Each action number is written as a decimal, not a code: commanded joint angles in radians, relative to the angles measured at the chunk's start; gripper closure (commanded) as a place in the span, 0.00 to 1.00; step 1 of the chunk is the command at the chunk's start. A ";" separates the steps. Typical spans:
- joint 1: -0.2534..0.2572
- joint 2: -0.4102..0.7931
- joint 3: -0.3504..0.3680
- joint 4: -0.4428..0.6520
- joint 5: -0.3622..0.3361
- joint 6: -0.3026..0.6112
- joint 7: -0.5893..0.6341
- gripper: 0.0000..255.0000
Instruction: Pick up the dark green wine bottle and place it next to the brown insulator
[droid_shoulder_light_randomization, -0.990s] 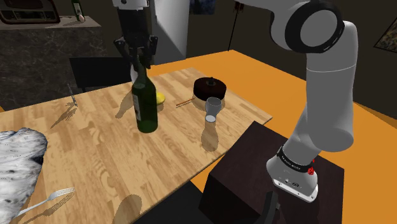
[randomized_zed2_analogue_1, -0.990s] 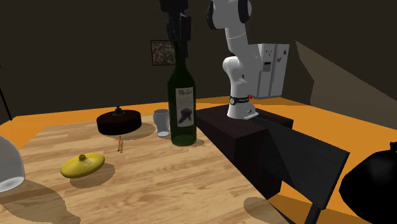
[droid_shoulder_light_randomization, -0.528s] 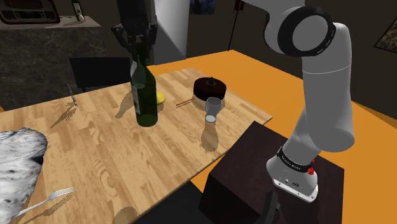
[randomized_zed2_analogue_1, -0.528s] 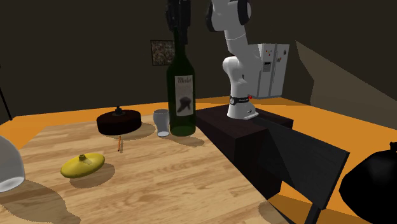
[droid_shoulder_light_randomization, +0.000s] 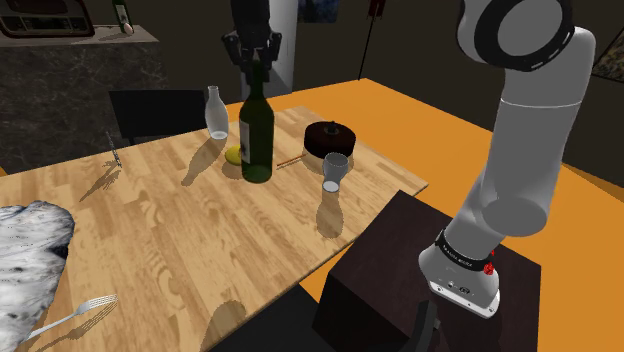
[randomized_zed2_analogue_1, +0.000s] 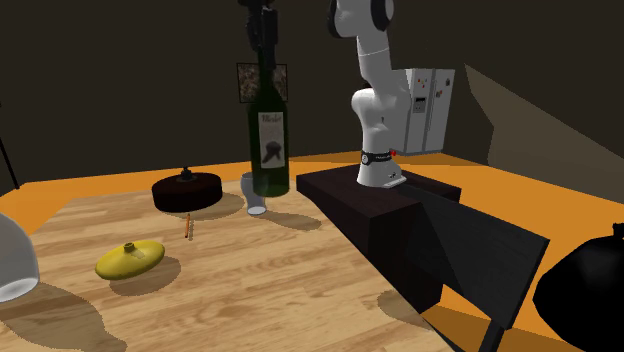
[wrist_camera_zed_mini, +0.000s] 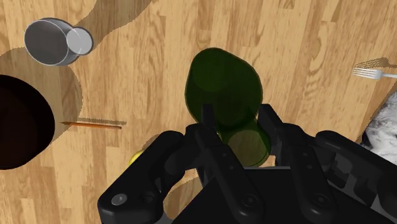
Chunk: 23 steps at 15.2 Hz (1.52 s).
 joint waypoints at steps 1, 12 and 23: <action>-0.036 -0.043 -0.013 -0.062 0.010 0.020 -0.045 1.00; -0.204 -0.184 -0.114 -0.243 0.029 0.059 -0.307 1.00; -0.345 -0.189 -0.228 -0.247 0.010 0.059 -0.564 1.00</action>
